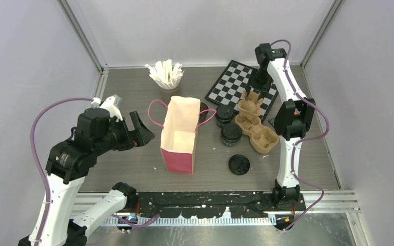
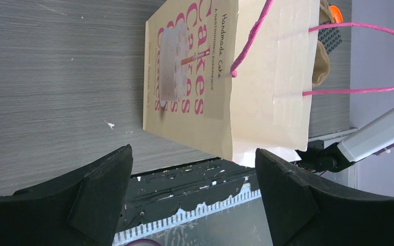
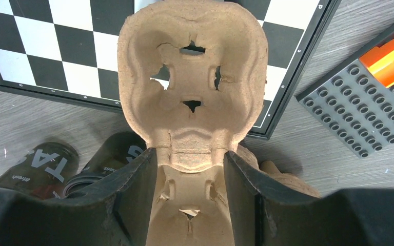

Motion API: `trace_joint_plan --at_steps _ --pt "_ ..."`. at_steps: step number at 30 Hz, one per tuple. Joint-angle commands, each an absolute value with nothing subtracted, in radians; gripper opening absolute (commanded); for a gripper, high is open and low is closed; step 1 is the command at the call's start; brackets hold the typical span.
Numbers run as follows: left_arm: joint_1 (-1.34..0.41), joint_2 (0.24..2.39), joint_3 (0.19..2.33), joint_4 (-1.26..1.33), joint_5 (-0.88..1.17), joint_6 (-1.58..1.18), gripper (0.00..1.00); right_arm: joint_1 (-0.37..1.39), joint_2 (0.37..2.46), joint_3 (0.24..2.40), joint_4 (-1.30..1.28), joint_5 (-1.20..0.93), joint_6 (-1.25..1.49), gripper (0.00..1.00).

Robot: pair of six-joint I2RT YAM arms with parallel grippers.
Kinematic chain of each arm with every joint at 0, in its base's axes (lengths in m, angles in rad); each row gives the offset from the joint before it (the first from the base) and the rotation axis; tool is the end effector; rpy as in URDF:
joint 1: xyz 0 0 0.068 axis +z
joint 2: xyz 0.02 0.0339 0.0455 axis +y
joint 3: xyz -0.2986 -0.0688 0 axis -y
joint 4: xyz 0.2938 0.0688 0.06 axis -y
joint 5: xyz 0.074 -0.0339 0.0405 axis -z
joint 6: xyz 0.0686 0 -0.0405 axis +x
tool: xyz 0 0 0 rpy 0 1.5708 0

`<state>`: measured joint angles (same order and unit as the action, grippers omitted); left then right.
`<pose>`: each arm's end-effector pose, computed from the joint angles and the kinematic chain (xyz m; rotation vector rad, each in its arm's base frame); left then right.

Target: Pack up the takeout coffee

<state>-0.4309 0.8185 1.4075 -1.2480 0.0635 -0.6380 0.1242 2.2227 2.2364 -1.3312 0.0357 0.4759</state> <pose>0.1250 -0.0622 0.4574 -0.2029 2.3002 -0.6398 0.5261 0.0632 0.2769 0.5118 2.8429 0.0594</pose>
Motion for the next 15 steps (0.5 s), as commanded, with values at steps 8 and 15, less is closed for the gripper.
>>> trace_joint_plan --at_steps 8,15 --pt "-0.433 0.824 1.443 -1.243 0.055 -0.618 0.91 0.118 2.207 2.181 -1.308 0.014 0.433 0.57" --pt "-0.433 0.824 1.447 -1.25 0.052 -0.617 0.91 0.117 2.203 2.161 -1.277 -0.042 0.414 0.56"
